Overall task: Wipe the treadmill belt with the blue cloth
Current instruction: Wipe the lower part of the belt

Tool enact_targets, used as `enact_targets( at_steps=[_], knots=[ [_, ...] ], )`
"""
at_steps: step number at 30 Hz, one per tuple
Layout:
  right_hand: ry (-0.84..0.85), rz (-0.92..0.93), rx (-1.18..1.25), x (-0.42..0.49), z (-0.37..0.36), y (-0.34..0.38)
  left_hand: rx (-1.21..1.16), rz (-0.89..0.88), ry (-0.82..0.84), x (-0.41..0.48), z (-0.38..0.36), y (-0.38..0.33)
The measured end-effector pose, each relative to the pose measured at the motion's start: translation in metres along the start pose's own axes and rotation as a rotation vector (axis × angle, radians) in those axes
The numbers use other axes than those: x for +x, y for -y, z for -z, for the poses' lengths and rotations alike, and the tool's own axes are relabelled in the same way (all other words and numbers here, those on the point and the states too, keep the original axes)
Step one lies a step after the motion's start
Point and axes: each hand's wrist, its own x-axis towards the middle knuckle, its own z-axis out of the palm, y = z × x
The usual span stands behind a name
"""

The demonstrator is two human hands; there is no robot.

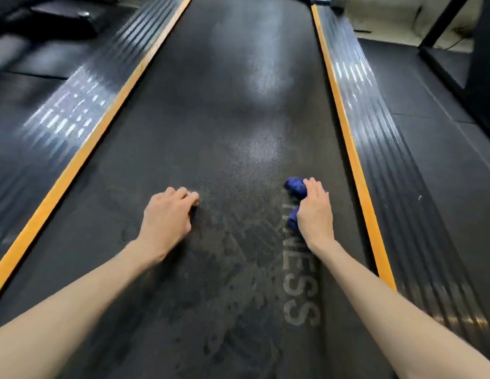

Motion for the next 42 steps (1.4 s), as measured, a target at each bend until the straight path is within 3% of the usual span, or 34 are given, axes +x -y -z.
enact_targets(
  at_steps=[4,6,10,12,13,15,17,18,23,25,26,28,30,31,32,34,37,39,42],
  knots=[
    [-0.095,-0.112,0.005,0.057,-0.010,0.018,-0.127,0.149,-0.166,0.014,-0.003,-0.010],
    [-0.062,-0.051,0.059,0.044,-0.019,0.043,-0.105,0.229,-0.145,0.021,-0.004,-0.010],
    [0.195,0.491,0.130,-0.028,-0.042,0.082,-0.210,0.311,-0.051,0.021,-0.002,0.002],
    [0.257,0.602,0.084,-0.032,-0.030,0.074,-0.335,0.332,0.052,0.007,-0.003,0.008],
    [0.243,0.538,0.042,-0.024,-0.020,0.063,-0.386,0.311,0.116,0.000,-0.002,0.009],
    [0.122,0.195,-0.033,-0.002,0.002,0.031,-0.398,0.252,0.241,-0.013,0.003,0.011],
    [0.004,-0.096,-0.087,0.002,0.015,0.019,-0.375,0.264,0.242,-0.020,0.010,0.016],
    [-0.013,-0.101,-0.097,-0.006,0.010,0.031,-0.371,0.297,0.208,-0.022,0.014,0.019],
    [0.196,0.552,-0.009,-0.092,-0.044,0.105,-0.368,0.402,0.116,-0.040,0.007,0.025],
    [0.243,0.656,-0.001,-0.082,-0.039,0.101,-0.449,0.447,0.084,-0.048,0.004,0.027],
    [0.230,0.604,-0.019,-0.065,-0.033,0.091,-0.498,0.469,0.068,-0.050,0.003,0.029],
    [0.108,0.325,-0.049,-0.025,-0.015,0.061,-0.535,0.489,0.048,-0.051,0.002,0.031],
    [-0.044,0.036,-0.071,0.000,0.000,0.037,-0.501,0.503,0.044,-0.048,0.006,0.030],
    [-0.072,-0.017,-0.107,0.000,-0.002,0.038,-0.465,0.509,0.038,-0.045,0.009,0.029],
    [-0.059,0.016,-0.119,-0.004,-0.009,0.048,-0.424,0.519,0.023,-0.040,0.012,0.026],
    [0.054,0.291,-0.041,-0.019,-0.027,0.075,-0.417,0.519,-0.029,-0.025,0.013,0.015],
    [0.266,0.665,0.001,-0.019,-0.039,0.086,-0.595,0.366,-0.050,-0.005,-0.008,-0.012],
    [0.224,0.570,-0.027,0.018,-0.026,0.059,-0.480,0.215,-0.060,-0.002,-0.026,-0.026],
    [-0.023,0.074,-0.011,0.062,0.004,0.007,-0.244,0.165,-0.171,0.001,-0.036,-0.031]
  ],
)
